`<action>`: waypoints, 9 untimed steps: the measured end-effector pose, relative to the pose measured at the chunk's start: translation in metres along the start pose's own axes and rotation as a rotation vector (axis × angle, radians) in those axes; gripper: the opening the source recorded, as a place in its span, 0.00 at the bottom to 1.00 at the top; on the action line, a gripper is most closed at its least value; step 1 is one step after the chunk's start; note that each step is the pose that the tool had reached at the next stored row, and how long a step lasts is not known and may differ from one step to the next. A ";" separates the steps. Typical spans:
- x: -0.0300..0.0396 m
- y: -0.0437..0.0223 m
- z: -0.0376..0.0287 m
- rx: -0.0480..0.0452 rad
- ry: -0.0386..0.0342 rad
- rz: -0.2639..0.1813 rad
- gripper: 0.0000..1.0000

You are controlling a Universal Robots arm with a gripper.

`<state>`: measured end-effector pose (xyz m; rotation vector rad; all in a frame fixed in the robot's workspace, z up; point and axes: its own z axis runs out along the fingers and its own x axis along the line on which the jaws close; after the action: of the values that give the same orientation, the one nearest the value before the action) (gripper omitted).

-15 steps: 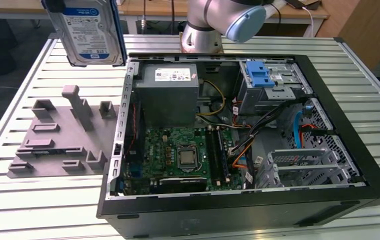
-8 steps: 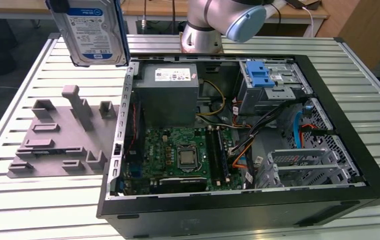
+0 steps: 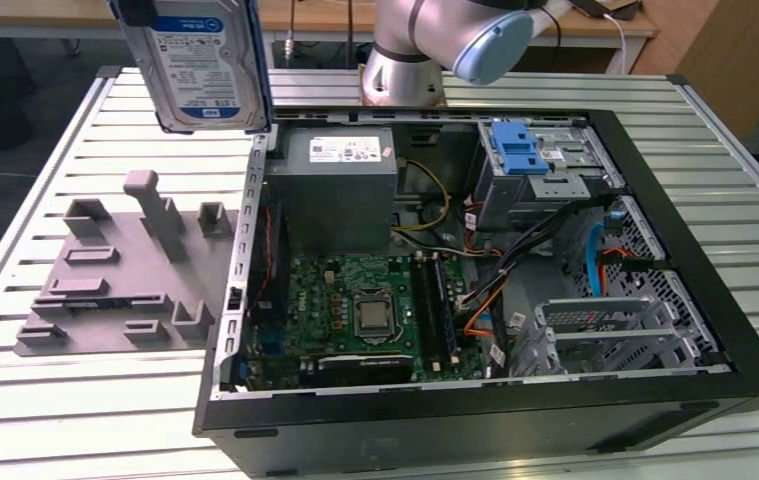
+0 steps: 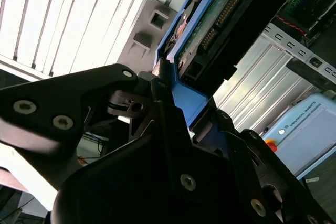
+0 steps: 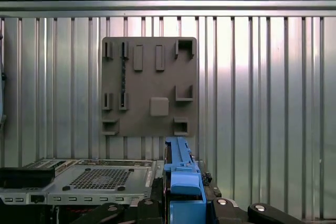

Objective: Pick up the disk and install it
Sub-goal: 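Pick up the disk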

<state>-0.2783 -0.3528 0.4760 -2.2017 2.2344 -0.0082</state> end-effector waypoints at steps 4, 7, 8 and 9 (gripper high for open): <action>0.0000 -0.0040 0.0001 0.0001 0.0000 0.000 0.36; 0.0000 -0.0070 0.0002 0.0001 -0.0001 0.000 0.36; 0.0000 -0.0079 0.0002 0.0001 0.0000 0.000 0.36; 0.0000 -0.0089 0.0003 0.0001 -0.0001 0.000 0.36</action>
<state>-0.2694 -0.3529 0.4758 -2.2016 2.2342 -0.0082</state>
